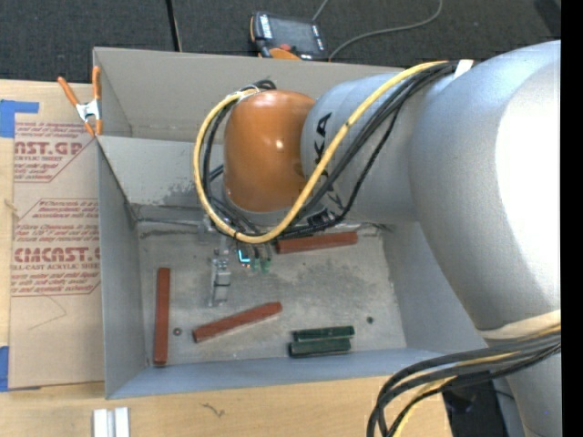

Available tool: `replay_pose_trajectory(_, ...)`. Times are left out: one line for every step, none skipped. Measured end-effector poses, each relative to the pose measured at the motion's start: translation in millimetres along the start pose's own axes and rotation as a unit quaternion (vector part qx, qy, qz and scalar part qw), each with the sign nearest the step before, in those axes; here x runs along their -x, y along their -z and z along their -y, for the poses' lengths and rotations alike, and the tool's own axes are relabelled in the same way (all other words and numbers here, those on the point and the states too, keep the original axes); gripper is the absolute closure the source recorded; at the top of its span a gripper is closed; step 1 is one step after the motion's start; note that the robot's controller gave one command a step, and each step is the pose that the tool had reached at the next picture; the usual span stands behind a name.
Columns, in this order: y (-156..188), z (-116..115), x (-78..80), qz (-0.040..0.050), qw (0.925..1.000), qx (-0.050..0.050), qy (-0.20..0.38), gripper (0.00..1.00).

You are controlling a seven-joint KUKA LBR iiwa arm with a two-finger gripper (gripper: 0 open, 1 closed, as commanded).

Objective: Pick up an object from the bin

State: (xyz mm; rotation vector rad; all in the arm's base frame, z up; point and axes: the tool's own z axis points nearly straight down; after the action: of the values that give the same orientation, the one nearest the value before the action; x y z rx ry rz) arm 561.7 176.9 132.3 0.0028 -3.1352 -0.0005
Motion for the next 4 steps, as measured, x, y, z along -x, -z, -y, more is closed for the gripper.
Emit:
replay_pose_trajectory(-66,15,-49.2,-0.0001,0.999,-0.001,0.045,0.0)
replay_pose_trajectory(-61,14,-45.6,0.0037,0.999,0.001,0.044,1.0)
replay_pose_trajectory(-62,15,-45.4,0.0048,0.999,0.001,0.044,0.0)
replay_pose_trajectory(15,6,-82.1,0.0053,0.9878,0.0,0.156,0.0)
